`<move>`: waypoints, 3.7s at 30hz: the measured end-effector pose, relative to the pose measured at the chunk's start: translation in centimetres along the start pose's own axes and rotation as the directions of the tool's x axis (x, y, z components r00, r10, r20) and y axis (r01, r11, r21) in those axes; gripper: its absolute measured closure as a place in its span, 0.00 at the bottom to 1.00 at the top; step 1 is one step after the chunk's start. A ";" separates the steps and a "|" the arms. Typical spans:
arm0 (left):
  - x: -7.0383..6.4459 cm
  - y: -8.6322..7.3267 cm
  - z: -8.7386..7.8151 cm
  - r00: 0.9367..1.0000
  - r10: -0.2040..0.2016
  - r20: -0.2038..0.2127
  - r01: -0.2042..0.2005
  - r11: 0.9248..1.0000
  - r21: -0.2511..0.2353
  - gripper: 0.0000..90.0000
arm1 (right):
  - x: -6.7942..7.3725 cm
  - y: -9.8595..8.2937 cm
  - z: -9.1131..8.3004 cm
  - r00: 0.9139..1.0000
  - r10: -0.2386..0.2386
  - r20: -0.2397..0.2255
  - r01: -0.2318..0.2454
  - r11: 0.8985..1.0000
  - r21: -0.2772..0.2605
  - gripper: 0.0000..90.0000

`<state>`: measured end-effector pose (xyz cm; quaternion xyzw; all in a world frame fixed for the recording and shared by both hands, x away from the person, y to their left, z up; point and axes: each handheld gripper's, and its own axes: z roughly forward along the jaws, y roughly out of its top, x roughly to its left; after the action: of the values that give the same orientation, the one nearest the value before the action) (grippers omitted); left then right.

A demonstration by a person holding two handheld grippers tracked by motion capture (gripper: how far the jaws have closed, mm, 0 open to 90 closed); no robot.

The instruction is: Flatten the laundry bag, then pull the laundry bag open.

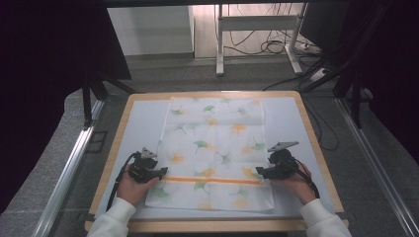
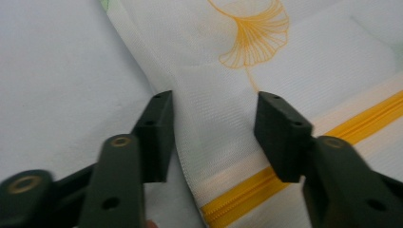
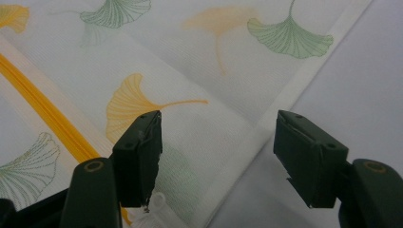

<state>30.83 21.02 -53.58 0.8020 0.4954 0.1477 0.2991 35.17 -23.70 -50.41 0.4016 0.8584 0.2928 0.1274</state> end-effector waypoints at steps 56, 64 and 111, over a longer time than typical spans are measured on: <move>2.0 -1.1 -2.4 0.999 -0.038 0.018 0.039 0.996 -0.077 0.99 | 1.5 5.5 4.0 0.999 -0.031 0.029 0.032 0.999 -0.037 0.99; 2.6 -1.6 -2.8 0.998 -0.063 0.011 0.063 0.995 -0.078 0.99 | 1.9 4.8 3.8 1.000 -0.029 -0.011 0.029 0.999 -0.037 0.99; -4.5 2.7 -4.7 0.992 0.069 0.106 -0.040 0.966 -0.255 0.34 | 2.6 -0.8 -3.8 0.992 -0.036 -0.123 0.017 0.989 -0.150 0.82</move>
<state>28.19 17.72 -47.96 0.7780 0.4324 0.1716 0.4223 31.27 -23.61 -47.81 0.3602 0.8458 0.3788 0.1069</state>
